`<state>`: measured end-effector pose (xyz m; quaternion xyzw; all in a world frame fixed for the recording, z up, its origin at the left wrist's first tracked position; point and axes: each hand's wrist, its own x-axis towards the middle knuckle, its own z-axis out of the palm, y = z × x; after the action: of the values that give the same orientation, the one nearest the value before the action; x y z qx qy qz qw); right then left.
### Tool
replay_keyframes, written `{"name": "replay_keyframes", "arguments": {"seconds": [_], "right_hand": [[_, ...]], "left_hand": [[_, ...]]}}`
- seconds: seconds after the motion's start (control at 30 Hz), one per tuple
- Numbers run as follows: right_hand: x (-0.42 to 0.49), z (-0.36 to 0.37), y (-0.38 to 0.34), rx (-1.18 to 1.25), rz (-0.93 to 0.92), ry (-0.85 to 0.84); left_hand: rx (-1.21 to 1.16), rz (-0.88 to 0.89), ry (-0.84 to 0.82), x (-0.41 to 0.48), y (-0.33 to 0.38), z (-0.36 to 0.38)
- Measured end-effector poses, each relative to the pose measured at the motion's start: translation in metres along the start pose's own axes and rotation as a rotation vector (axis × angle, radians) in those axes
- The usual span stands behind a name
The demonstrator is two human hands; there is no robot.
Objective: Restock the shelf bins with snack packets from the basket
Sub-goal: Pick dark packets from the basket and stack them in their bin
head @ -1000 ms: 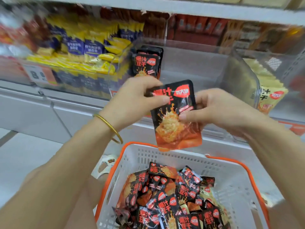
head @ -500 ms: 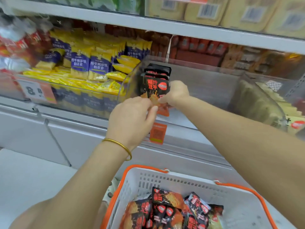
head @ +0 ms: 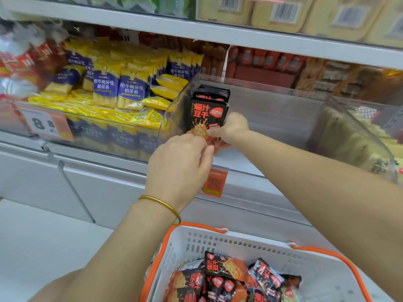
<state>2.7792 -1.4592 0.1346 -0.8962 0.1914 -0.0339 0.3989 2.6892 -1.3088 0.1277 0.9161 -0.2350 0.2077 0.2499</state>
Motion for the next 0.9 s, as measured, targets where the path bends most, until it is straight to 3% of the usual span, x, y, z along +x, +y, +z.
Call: {"name": "replay_keyframes", "arguments": {"seconds": [0.43,0.6,0.7,0.77,0.83,0.9], "right_hand": [[-0.062,-0.052,0.010,0.128,-0.026,-0.045],[-0.115,-0.077,0.020,0.265,-0.249,0.003],[-0.166,-0.091,0.043,0.358,-0.357,-0.072],[-0.183,-0.080,0.073,0.310,-0.274,-0.250],[-0.182,-0.053,0.114,0.122,-0.113,-0.420],[-0.173,-0.016,0.164,-0.140,0.019,-0.547]], "left_hand": [[-0.027,0.175,0.248,-0.016,0.002,0.000],[0.021,0.242,0.339,-0.038,0.031,-0.007],[-0.072,0.328,0.194,-0.059,0.043,0.000],[-0.035,0.318,-0.064,-0.074,0.048,0.010],[0.055,0.223,-0.357,-0.085,0.050,0.023],[0.120,0.178,-0.502,-0.090,0.048,0.038]]}}
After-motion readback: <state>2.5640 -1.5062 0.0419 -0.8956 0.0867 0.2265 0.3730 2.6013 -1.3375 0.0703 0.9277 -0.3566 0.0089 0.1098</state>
